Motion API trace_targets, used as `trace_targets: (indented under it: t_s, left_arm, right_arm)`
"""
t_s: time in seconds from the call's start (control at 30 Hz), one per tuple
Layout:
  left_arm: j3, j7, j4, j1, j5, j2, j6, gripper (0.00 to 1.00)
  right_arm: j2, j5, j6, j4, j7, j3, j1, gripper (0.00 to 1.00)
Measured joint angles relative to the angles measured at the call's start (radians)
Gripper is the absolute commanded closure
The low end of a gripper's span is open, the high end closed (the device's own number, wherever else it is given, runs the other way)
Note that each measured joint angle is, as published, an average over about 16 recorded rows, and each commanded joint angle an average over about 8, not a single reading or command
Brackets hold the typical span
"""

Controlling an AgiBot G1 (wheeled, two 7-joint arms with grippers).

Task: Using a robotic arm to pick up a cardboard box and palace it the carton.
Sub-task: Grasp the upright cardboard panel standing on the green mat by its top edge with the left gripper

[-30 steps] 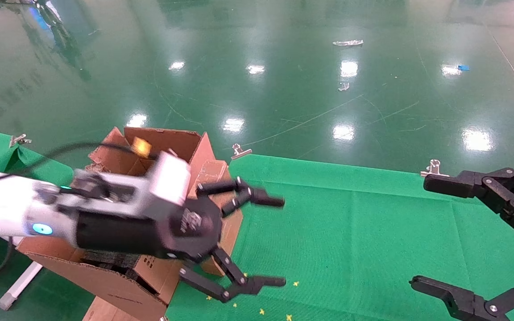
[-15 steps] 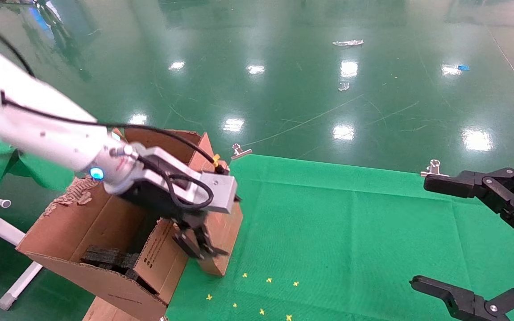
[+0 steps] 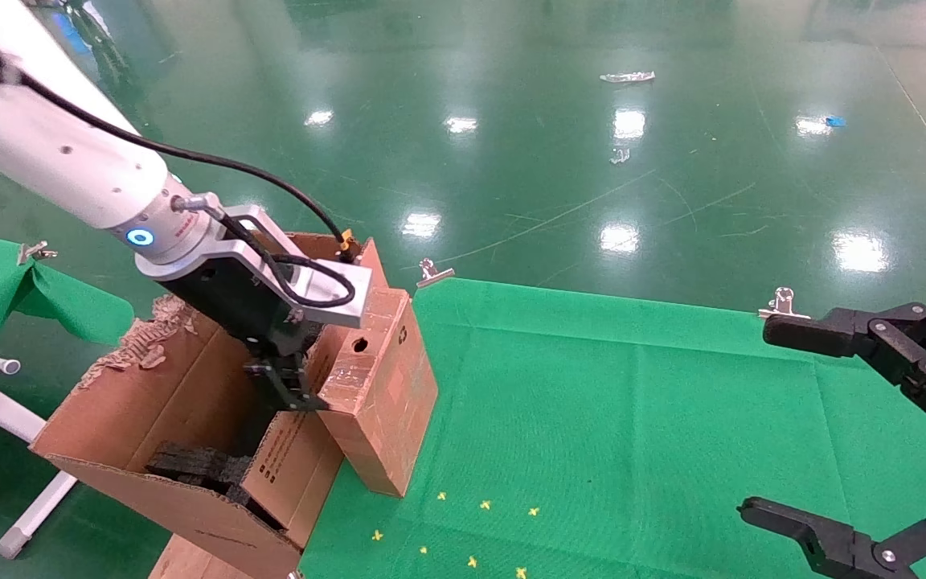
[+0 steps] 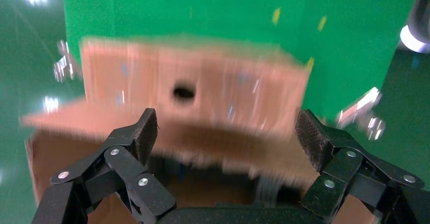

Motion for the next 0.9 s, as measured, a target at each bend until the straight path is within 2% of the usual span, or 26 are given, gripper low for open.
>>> trace_targets:
  t_s: [0.2, 0.5, 0.67, 0.9]
  left_arm:
    - [0.073, 0.027, 0.055, -0.027, -0.013, 0.026, -0.009, 0.00]
    - [0.105, 0.026, 0.123, -0.048, -0.075, 0.039, -0.016, 0.00]
    - [0.140, -0.067, 0.215, -0.064, -0.099, 0.072, -0.009, 0.00]
    - [0.218, -0.264, 0.389, -0.086, -0.166, 0.137, 0.005, 0.00]
  right_arm:
    - [0.000, 0.000, 0.000, 0.000, 0.000, 0.000, 0.000, 0.00]
    - [0.000, 0.001, 0.000, 0.000, -0.001, -0.001, 0.000, 0.00]
    - [0.001, 0.001, 0.001, 0.000, -0.001, -0.001, 0.000, 0.00]
    - [0.001, 0.001, 0.001, 0.000, -0.001, -0.002, 0.000, 0.00]
